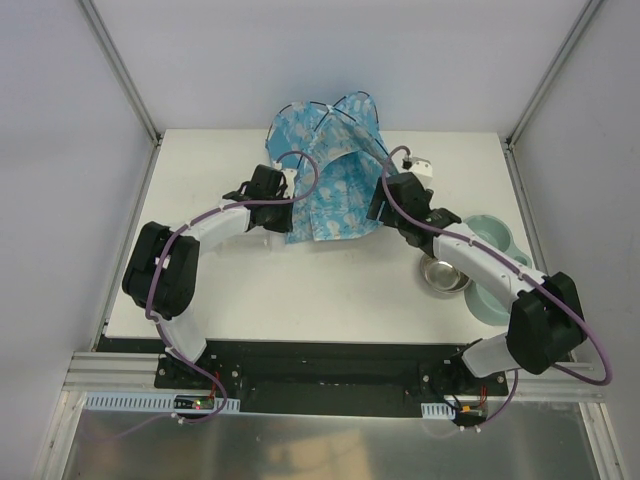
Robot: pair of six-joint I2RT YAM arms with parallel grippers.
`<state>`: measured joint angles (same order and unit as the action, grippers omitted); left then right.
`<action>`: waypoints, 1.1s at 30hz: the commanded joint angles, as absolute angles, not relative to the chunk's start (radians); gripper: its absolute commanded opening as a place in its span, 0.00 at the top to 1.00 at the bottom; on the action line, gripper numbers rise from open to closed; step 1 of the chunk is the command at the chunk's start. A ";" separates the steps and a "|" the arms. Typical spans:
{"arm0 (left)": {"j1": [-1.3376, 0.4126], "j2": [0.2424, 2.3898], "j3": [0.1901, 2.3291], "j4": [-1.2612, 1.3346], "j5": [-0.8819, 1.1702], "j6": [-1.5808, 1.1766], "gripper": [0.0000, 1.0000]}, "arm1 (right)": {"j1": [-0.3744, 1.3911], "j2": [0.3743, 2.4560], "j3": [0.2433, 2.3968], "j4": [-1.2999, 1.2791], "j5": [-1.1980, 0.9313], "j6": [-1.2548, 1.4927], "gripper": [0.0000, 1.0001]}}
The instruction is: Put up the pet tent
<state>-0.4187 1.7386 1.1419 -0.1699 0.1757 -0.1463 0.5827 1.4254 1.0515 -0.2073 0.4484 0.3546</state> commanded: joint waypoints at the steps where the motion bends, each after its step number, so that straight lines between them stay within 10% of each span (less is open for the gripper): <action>1: -0.423 1.712 1.147 -0.250 0.161 -0.164 1.00 | 0.580 1.451 1.138 -0.135 0.329 0.163 0.20; 13: -0.423 1.729 1.112 -0.288 0.136 -0.133 1.00 | 0.583 1.479 1.147 -0.064 0.331 0.071 0.25; 22: -0.423 1.743 1.127 -0.287 0.129 -0.126 0.97 | 0.554 1.657 1.223 -0.031 0.301 0.063 0.87; 33: -0.423 1.724 1.140 -0.273 0.110 -0.120 0.82 | 0.551 1.769 1.281 0.028 0.338 0.190 0.83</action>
